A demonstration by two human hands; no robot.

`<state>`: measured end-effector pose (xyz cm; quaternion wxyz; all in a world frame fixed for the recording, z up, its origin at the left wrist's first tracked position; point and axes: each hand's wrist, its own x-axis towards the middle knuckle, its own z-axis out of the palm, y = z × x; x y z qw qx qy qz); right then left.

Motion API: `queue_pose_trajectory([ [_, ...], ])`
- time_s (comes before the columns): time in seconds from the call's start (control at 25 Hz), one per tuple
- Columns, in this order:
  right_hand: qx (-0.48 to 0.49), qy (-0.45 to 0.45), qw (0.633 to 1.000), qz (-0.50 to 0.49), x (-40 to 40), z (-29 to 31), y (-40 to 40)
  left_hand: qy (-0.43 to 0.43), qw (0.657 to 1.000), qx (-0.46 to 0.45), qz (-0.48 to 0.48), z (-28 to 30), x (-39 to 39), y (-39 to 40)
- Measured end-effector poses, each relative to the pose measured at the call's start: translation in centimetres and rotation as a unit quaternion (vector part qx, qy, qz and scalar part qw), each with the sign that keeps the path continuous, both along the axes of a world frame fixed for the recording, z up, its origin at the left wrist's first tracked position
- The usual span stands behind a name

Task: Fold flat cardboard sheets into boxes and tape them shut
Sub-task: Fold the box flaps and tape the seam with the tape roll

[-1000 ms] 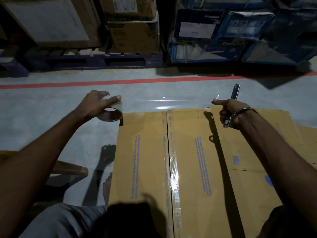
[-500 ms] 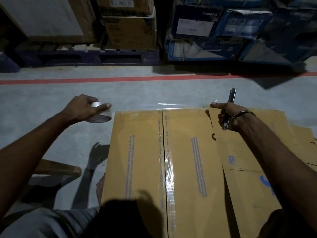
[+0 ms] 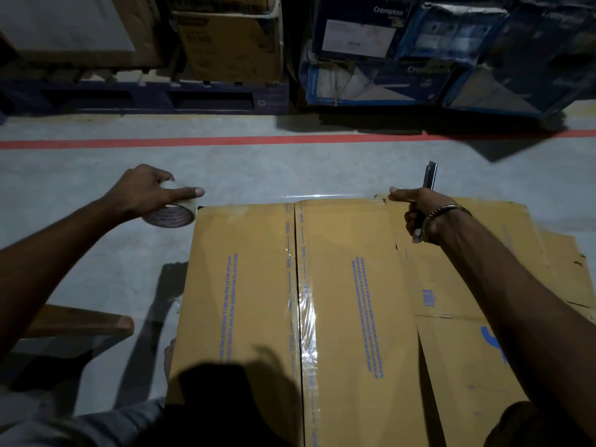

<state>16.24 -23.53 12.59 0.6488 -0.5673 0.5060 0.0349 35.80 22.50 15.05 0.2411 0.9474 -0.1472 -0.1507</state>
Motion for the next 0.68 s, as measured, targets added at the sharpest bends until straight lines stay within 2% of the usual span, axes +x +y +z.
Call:
queue_pose_trajectory([
  [0.44, -0.048, 0.021, 0.997, -0.065, 0.5, -3.1, 1.1, -0.047, 0.995, 0.084, -0.025, -2.2, 0.2, 0.5],
  [0.68, 0.017, 0.042, 0.995, -0.085, 0.2, -3.7, 2.2, -0.054, 0.996, 0.076, -0.015, -3.3, -0.3, 0.4],
])
